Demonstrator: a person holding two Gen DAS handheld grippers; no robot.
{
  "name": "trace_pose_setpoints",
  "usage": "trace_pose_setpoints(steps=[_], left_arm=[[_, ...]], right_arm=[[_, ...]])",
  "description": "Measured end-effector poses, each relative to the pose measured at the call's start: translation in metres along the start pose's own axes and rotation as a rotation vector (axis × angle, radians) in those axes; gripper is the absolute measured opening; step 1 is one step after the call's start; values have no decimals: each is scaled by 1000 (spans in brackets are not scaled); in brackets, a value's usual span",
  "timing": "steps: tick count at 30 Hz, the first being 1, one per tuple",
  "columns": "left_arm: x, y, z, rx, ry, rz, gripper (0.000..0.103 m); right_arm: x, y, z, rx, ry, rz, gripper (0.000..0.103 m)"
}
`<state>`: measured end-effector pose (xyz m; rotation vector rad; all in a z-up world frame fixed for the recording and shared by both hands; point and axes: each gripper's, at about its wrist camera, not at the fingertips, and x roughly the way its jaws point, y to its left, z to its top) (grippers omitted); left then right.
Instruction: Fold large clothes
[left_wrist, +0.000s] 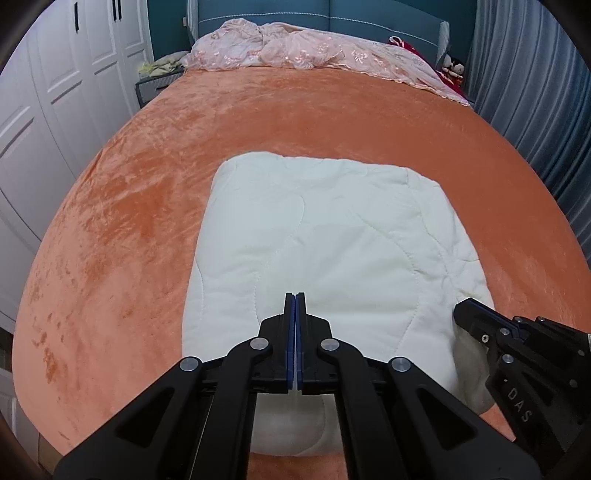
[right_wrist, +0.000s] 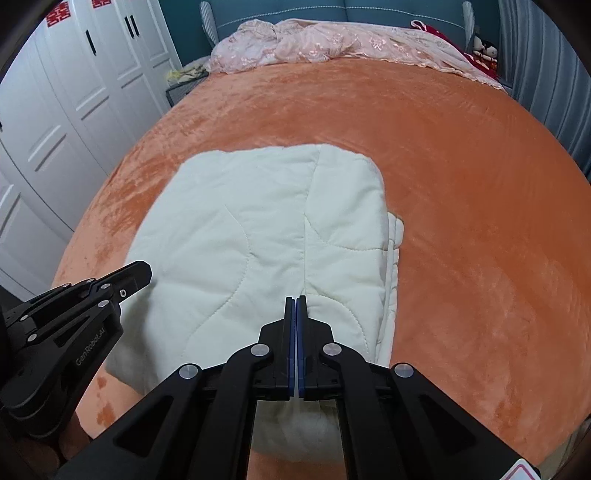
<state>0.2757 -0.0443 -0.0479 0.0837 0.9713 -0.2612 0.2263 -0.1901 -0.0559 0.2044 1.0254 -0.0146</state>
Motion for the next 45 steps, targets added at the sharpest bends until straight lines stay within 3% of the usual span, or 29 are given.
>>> trace_pose_setpoints(steps=[7, 17, 26, 45], left_arm=[[36, 1, -8, -29, 58, 9, 0], [59, -8, -10, -16, 70, 59, 0], [69, -17, -11, 0, 38, 110, 0], [70, -16, -11, 0, 39, 119, 0]], right_arm=[[40, -6, -8, 20, 71, -6, 0], [63, -15, -8, 34, 69, 4, 0], [69, -20, -5, 49, 60, 19, 0], [65, -22, 5, 21, 99, 11, 0]])
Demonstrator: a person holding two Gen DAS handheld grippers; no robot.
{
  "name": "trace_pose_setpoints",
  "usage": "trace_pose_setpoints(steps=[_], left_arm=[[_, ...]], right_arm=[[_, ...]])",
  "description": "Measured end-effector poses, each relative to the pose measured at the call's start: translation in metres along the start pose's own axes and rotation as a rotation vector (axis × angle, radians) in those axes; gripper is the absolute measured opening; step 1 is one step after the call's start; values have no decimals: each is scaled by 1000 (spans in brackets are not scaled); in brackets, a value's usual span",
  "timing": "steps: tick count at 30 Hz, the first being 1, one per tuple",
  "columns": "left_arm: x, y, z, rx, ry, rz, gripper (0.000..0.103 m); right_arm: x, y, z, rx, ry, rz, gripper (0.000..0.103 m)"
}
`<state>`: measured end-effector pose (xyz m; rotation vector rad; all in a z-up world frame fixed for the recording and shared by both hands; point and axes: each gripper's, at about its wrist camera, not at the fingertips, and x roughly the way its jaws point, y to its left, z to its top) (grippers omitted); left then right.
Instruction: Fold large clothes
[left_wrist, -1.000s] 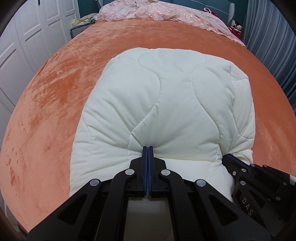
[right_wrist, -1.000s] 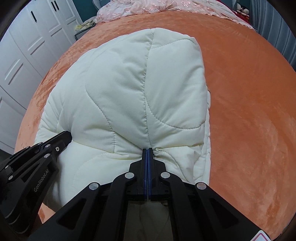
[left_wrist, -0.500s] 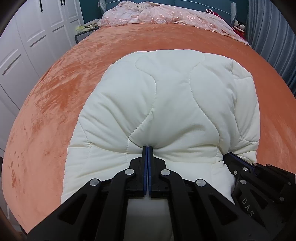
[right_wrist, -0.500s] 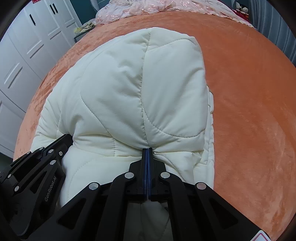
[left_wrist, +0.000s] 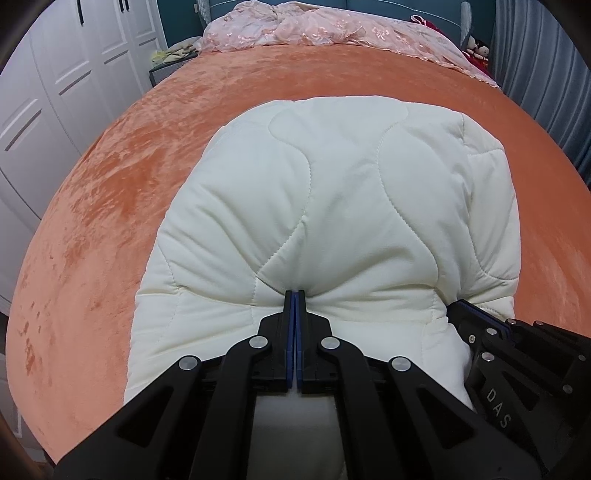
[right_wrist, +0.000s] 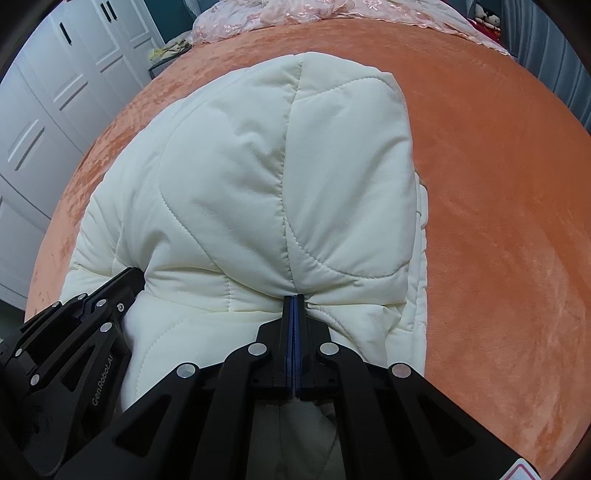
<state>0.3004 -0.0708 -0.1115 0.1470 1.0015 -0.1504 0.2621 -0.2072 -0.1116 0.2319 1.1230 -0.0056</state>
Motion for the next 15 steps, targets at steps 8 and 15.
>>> trace_pose_setpoints(steps=[8, 15], left_arm=[[-56, 20, -14, -35, 0, -49, 10], [-82, 52, -64, -116, 31, -41, 16]], right_arm=[[-81, 7, -25, 11, -102, 44, 8], [-70, -17, -73, 24, -48, 12, 8]])
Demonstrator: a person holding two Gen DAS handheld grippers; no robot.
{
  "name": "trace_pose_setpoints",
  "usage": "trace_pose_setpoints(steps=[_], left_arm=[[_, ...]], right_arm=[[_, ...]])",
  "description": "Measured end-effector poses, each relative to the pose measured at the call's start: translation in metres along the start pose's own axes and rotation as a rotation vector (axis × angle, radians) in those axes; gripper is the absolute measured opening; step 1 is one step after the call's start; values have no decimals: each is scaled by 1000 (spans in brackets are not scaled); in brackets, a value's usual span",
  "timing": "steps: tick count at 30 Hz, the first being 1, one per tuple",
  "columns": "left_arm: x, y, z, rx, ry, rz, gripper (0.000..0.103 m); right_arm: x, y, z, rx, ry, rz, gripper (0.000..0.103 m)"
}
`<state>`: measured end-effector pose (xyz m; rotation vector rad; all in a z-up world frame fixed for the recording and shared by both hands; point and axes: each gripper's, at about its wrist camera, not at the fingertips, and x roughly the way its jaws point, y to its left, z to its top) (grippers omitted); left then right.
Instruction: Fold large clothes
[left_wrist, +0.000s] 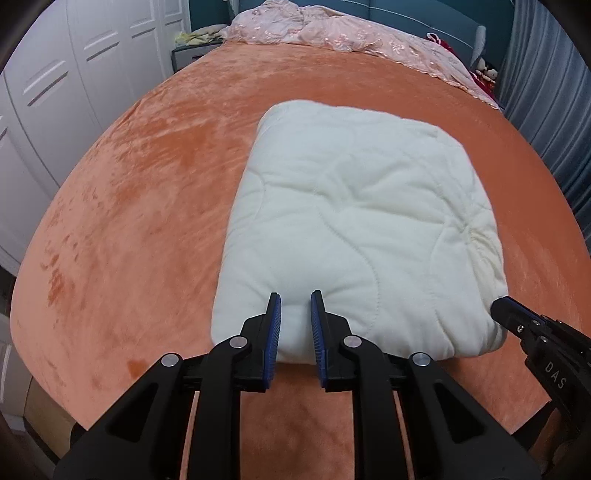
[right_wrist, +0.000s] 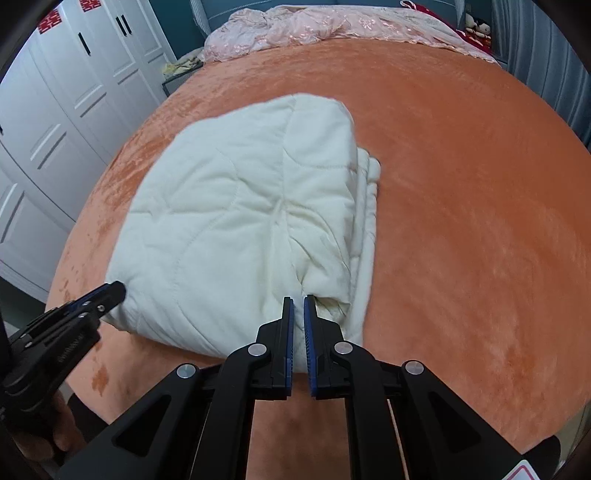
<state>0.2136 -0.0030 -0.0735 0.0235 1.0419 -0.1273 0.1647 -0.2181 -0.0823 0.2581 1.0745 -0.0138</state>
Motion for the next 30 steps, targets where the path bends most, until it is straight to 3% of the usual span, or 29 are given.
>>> trace_pose_setpoints(steps=[3, 6, 11, 13, 16, 21, 30], left_arm=[[16, -7, -6, 40, 29, 46, 15], [16, -20, -8, 99, 6, 115, 15], [-2, -14, -16, 39, 12, 25, 16], [-6, -12, -24, 7, 17, 5, 19], [-16, -12, -37, -15, -2, -16, 33], [-34, -29, -57, 45, -49, 1, 50], [-48, -34, -80, 60, -81, 21, 51]], right_arm=[[18, 1, -5, -16, 23, -30, 4], [5, 16, -8, -61, -6, -85, 8], [-29, 29, -27, -97, -70, -75, 25], [-38, 27, -38, -81, -89, -64, 41], [-47, 28, -51, -69, -104, -51, 48], [-57, 31, -69, -76, -134, -40, 54], [-70, 32, -96, -87, -173, -80, 58]])
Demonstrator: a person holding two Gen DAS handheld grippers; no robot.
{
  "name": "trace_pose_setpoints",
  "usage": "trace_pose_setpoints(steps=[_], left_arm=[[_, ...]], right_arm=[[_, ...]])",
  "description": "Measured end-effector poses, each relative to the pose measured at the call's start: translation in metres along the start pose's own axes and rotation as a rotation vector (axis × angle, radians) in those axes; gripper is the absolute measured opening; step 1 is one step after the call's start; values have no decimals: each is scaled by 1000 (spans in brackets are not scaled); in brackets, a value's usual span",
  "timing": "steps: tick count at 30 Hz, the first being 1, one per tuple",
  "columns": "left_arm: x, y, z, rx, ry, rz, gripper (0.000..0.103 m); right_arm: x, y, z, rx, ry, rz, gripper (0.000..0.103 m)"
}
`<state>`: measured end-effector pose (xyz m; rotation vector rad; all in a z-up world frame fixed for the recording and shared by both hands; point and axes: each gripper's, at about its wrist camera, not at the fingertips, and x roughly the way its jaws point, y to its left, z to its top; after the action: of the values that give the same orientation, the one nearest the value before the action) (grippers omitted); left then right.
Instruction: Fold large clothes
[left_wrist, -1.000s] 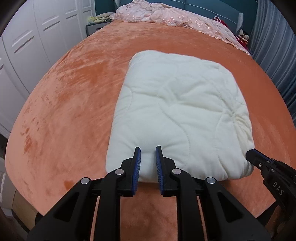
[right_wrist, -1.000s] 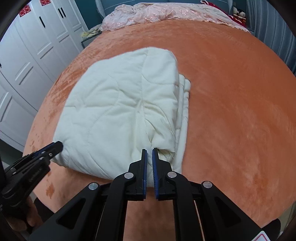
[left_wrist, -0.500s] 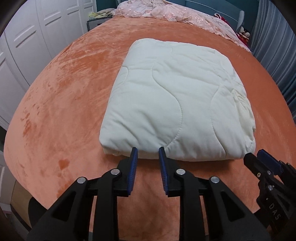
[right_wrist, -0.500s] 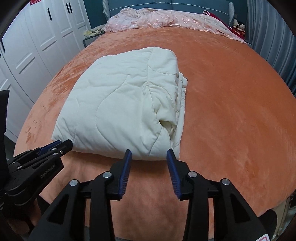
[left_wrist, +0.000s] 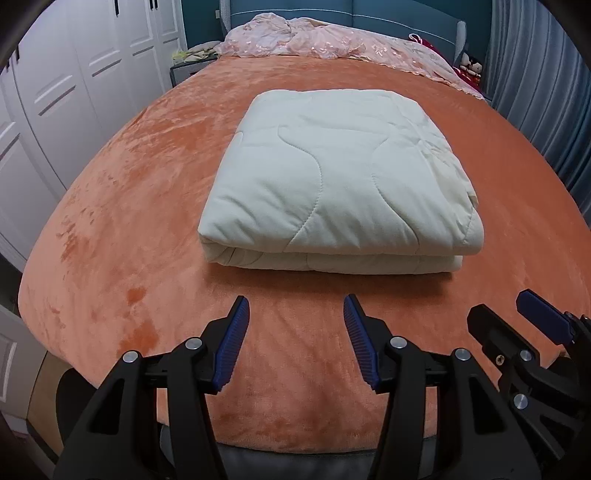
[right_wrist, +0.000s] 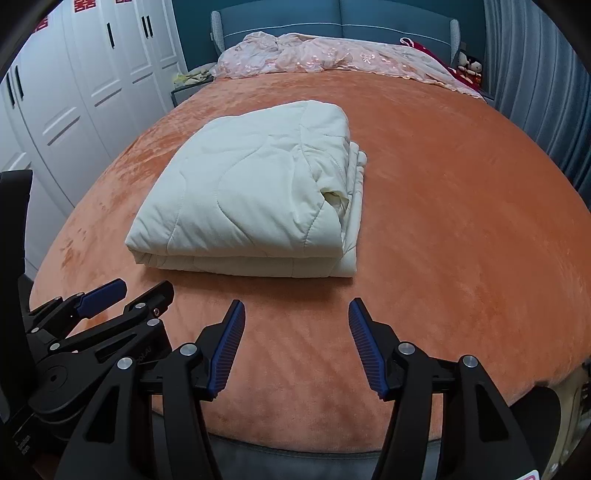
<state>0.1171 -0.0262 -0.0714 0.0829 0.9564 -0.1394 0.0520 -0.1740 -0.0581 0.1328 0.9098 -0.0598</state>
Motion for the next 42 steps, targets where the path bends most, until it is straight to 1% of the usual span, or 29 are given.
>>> trace_pose_setpoints(steps=[7, 11, 13, 15, 17, 20, 22, 25, 29, 42], left_arm=[[-6, -7, -22, 36, -28, 36, 52], [-8, -8, -35, 29, -45, 45, 58], [-9, -9, -42, 38, -58, 52, 59], [-9, -10, -48, 46, -69, 58, 59], [-9, -11, -55, 43, -75, 57, 60], [-6, -9, -64, 26, -82, 55, 64], [-4, -7, -70, 15, -90, 57, 66], [1, -6, -79, 13, -94, 63, 67], [4, -5, -84, 24, -91, 72, 67], [4, -6, -89, 23, -111, 64, 67]], right_arm=[[-5, -6, -24, 17, -31, -17, 58], [-7, -11, -38, 18, -56, -29, 58], [-6, -13, -44, 16, -64, -41, 61], [-6, -15, -50, 18, -72, -44, 62], [-6, -15, -55, 18, -83, -51, 62], [-5, -15, -63, 10, -101, -63, 63], [-3, -15, -68, 6, -112, -70, 66], [1, -13, -75, -3, -117, -70, 67], [3, -13, -79, -4, -117, -66, 67], [3, -11, -88, -5, -135, -79, 67]])
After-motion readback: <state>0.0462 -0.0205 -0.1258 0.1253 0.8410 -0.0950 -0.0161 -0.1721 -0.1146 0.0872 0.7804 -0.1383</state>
